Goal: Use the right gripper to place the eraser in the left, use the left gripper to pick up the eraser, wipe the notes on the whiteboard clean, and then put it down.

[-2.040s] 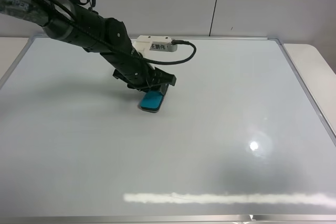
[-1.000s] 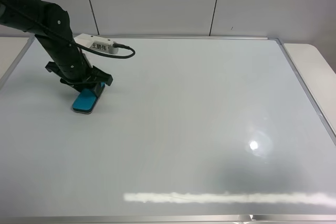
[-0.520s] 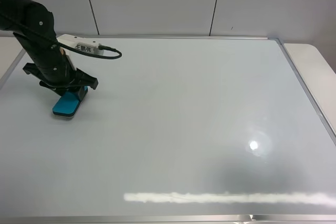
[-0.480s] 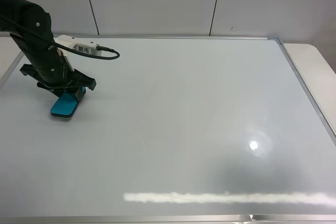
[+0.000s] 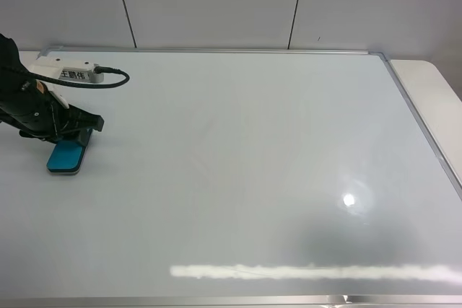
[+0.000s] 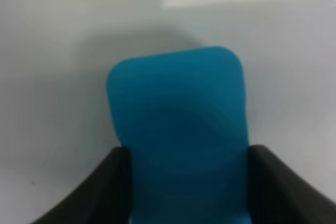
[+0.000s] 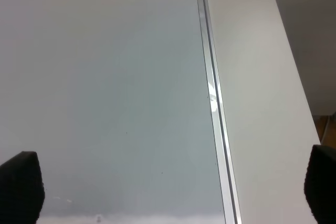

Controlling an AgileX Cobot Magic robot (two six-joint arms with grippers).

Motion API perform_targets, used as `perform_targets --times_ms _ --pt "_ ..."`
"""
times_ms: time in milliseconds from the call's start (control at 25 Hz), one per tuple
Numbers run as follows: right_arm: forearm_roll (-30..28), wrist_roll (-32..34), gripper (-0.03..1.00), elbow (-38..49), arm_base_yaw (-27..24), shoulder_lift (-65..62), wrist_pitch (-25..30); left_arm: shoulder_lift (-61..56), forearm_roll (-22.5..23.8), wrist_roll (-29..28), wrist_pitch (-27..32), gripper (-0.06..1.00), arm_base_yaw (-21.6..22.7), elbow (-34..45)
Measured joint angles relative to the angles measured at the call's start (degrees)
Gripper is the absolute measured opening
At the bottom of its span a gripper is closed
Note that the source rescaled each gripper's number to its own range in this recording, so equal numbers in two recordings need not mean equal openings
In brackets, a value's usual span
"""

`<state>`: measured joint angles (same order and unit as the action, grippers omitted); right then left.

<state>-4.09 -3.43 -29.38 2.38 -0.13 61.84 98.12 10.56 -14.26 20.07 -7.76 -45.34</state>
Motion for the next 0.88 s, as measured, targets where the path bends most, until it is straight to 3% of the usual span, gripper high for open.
perform_targets --times_ms 600,640,760,800,880 --pt "0.0 0.0 1.0 0.0 0.0 0.0 0.0 -0.07 -0.54 0.79 0.41 0.03 0.0 0.26" --pt "0.0 0.0 1.0 0.0 0.0 0.0 0.0 -0.07 -0.54 0.79 0.64 0.14 0.0 0.26" --pt "0.0 0.0 1.0 0.0 0.0 0.0 0.0 -0.07 -1.03 0.79 1.3 0.74 0.0 0.26" --pt "0.0 0.0 1.0 0.0 0.0 0.0 0.0 -0.07 -1.1 0.79 1.35 0.86 0.0 0.26" --pt "0.0 0.0 1.0 0.0 0.0 0.0 0.0 -0.07 -1.16 1.22 1.35 0.95 0.0 0.26"
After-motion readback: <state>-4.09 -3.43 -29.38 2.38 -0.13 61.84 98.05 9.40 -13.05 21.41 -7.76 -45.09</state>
